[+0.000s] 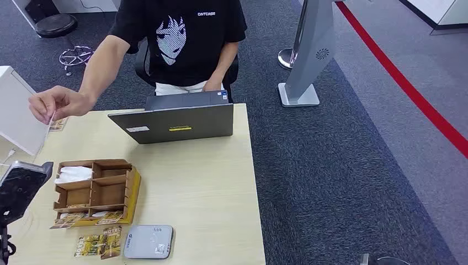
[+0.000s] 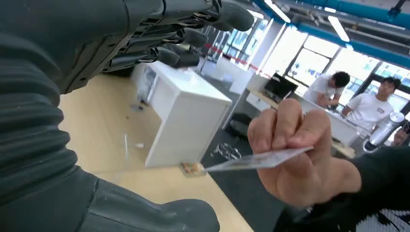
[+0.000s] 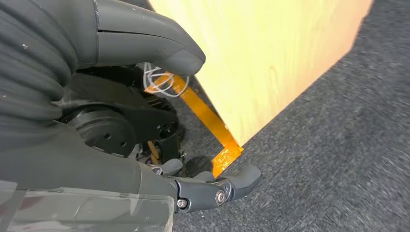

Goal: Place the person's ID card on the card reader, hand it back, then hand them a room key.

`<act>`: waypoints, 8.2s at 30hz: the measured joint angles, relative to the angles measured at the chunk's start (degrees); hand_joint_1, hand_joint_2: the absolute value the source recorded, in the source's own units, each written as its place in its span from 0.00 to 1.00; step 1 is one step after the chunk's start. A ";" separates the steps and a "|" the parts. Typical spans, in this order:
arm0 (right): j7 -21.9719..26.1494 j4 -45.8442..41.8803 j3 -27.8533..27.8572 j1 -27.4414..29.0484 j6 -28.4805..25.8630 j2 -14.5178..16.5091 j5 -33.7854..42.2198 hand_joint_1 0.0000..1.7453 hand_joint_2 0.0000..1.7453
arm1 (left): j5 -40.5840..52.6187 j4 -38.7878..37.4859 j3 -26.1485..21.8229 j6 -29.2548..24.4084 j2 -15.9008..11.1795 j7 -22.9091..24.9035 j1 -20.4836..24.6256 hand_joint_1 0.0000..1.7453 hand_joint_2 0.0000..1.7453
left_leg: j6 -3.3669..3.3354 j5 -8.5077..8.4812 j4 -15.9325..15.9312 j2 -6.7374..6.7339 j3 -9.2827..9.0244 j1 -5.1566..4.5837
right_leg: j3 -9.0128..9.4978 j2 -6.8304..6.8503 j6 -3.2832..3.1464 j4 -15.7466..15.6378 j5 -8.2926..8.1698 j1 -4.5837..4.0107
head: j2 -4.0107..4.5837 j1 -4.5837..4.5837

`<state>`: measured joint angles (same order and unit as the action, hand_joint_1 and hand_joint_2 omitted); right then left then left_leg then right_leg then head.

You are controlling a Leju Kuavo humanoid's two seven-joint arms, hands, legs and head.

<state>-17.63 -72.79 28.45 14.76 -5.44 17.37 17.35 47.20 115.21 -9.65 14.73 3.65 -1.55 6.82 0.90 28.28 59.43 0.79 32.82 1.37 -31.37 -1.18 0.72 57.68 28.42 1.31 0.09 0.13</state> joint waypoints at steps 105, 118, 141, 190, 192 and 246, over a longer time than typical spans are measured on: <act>-3.98 3.28 15.93 -9.67 13.59 -1.67 -5.36 0.00 1.00 | 7.53 -23.02 32.92 -26.20 -14.43 -14.97 -20.53 1.00 1.00 | 0.02 -0.05 -0.01 0.07 0.25 -0.02 | -0.23 0.08 0.06 0.02 -0.05 0.02 | 0.00 0.03; -3.73 4.12 16.03 -9.88 13.89 -1.65 -5.91 0.00 1.00 | 8.01 -25.69 35.73 -26.17 -15.92 -13.89 -19.39 1.00 1.00 | 0.02 -0.05 -0.02 0.07 0.26 -0.02 | -0.23 0.10 0.06 0.02 -0.05 0.02 | 0.00 0.04; -2.38 5.46 15.70 -10.09 15.87 -1.74 -6.08 0.00 1.00 | 7.74 -32.22 38.68 -30.86 -16.57 -16.87 -15.45 1.00 1.00 | 0.02 -0.08 -0.02 0.14 0.25 -0.02 | -0.22 0.14 0.06 0.03 -0.05 0.02 | 0.00 0.03; 1.13 14.24 4.22 -13.33 14.53 -3.49 -4.94 0.00 1.00 | 23.22 -27.71 31.51 -14.95 -9.77 -0.92 20.20 1.00 1.00 | 0.00 -0.29 0.01 0.18 0.32 -0.02 | -0.29 0.13 0.02 0.05 -0.20 0.02 | 0.00 0.04; 1.13 14.30 4.20 -13.34 14.53 -3.49 -4.94 0.00 1.00 | 23.22 -27.84 31.44 -14.95 -9.77 -0.92 20.23 1.00 1.00 | 0.00 -0.29 0.01 0.18 0.33 -0.02 | -0.29 0.13 0.02 0.05 -0.20 0.02 | 0.00 0.04; 2.95 -9.72 -12.06 17.05 5.33 0.08 1.97 0.00 1.00 | 20.12 -7.44 17.80 -31.40 -25.81 -20.38 -17.68 0.00 1.00 | 0.29 0.04 -0.22 -0.04 -0.11 0.01 | -0.53 -0.07 -0.21 0.08 0.19 0.01 | 0.00 0.04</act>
<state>-14.68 -82.51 16.39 31.81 -0.11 17.44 19.32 67.32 107.77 8.15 -16.67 -22.15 -21.93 -10.86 1.19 28.32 59.21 0.75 32.72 1.38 -31.91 -1.25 0.51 57.76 28.62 1.32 0.09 0.17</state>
